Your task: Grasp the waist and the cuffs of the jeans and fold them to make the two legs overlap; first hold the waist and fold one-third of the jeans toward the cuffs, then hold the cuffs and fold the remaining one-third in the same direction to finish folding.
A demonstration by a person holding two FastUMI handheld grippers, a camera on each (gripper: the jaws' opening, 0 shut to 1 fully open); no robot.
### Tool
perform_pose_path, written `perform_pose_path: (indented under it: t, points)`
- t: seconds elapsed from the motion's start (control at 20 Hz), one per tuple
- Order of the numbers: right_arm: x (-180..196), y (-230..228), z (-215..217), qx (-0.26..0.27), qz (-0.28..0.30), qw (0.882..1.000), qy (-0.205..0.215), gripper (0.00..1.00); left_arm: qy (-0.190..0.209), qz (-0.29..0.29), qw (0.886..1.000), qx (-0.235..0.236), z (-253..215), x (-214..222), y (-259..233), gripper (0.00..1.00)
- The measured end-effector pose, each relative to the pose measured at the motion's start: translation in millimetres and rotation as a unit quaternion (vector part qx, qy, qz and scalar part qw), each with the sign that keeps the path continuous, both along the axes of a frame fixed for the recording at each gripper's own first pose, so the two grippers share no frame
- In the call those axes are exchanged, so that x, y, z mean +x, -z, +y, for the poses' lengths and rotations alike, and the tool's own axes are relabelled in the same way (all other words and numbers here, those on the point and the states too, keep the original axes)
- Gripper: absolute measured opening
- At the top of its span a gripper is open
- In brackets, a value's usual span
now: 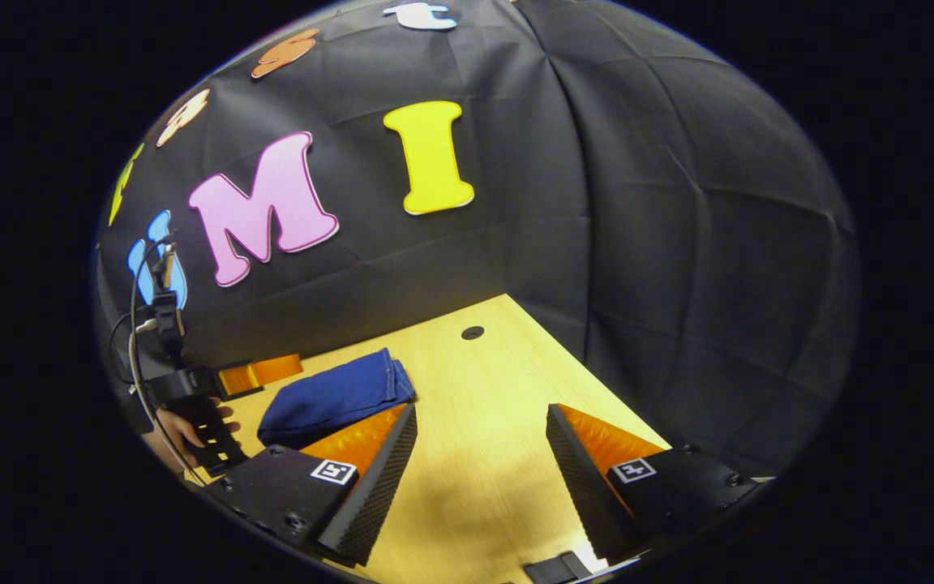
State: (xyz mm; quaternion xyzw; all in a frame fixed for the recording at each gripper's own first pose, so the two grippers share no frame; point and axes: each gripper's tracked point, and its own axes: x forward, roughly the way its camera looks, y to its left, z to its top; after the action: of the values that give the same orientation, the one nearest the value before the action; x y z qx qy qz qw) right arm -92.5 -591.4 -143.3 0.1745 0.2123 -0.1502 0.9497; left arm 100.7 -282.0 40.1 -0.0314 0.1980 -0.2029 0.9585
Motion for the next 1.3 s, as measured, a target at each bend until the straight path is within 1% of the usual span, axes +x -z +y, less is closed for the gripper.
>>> perform_pose_path:
  t: [0.2, 0.3, 0.35, 0.4, 0.5, 0.6, 0.7, 0.75, 0.85, 0.9, 1.0, 1.15, 1.2, 1.3]
  points:
    - [-19.8, -44.1, 30.4, -0.004, -0.032, 0.999, -0.026, 0.98, -0.037, -0.059, 0.997, 0.012, 63.0, -76.4, -63.4, 0.97]
    - [-30.6, -60.2, 38.8, -0.009, -0.052, 0.998, -0.039, 0.98, -0.057, -0.081, 0.995, 0.011, 97.8, -115.4, -85.9, 0.96]
    - [-36.8, -61.6, 40.3, -0.004, -0.052, 0.998, -0.039, 1.0, -0.066, -0.084, 0.994, 0.01, 113.9, -137.3, -91.9, 0.96]
    - [-45.5, -63.5, 44.1, 0.008, -0.053, 0.998, -0.037, 0.98, -0.074, -0.086, 0.994, 0.01, 130.1, -157.4, -97.2, 0.96]
    - [-61.8, -74.8, 52.7, 0.019, -0.069, 0.997, -0.035, 0.97, -0.098, -0.092, 0.991, 0.008, 164.0, -194.3, -105.8, 0.96]
    - [-75.2, -75.7, 73.4, 0.023, -0.087, 0.995, -0.053, 0.97, -0.124, -0.103, 0.987, 0.009, 198.1, -222.9, -106.2, 0.96]
    - [-85.7, -59.2, 95.5, 0.023, -0.074, 0.994, -0.075, 0.97, -0.147, -0.099, 0.984, 0.019, 223.1, -252.8, -92.1, 0.96]
    - [-89.8, -54.5, 107.2, 0.009, -0.077, 0.993, -0.09, 0.97, -0.163, -0.103, 0.981, 0.03, 239.3, -266.0, -84.4, 0.96]
    - [-90.6, -40.1, 123.9, -0.021, -0.07, 0.99, -0.121, 0.97, -0.179, -0.101, 0.978, 0.041, 254.7, -287.3, -72.0, 0.96]
    - [-90.7, -33.3, 132.7, -0.023, -0.066, 0.989, -0.129, 0.98, -0.182, -0.099, 0.977, 0.042, 259.0, -298.8, -67.4, 0.96]
    - [-89.3, -35.2, 145.0, -0.008, -0.079, 0.989, -0.121, 0.98, -0.193, -0.094, 0.976, 0.04, 265.5, -308.4, -63.1, 0.96]
    - [-83.8, -37.7, 141.7, 0.016, -0.089, 0.992, -0.085, 0.97, -0.214, -0.092, 0.972, 0.034, 276.4, -319.7, -61.7, 0.96]
    - [-81.0, -36.7, 141.3, 0.016, -0.084, 0.993, -0.084, 0.97, -0.223, -0.088, 0.97, 0.033, 278.5, -320.2, -60.3, 0.96]
    - [-73.8, -34.4, 145.2, 0.0, -0.071, 0.992, -0.108, 0.97, -0.235, -0.086, 0.968, 0.029, 277.1, -316.7, -62.9, 0.96]
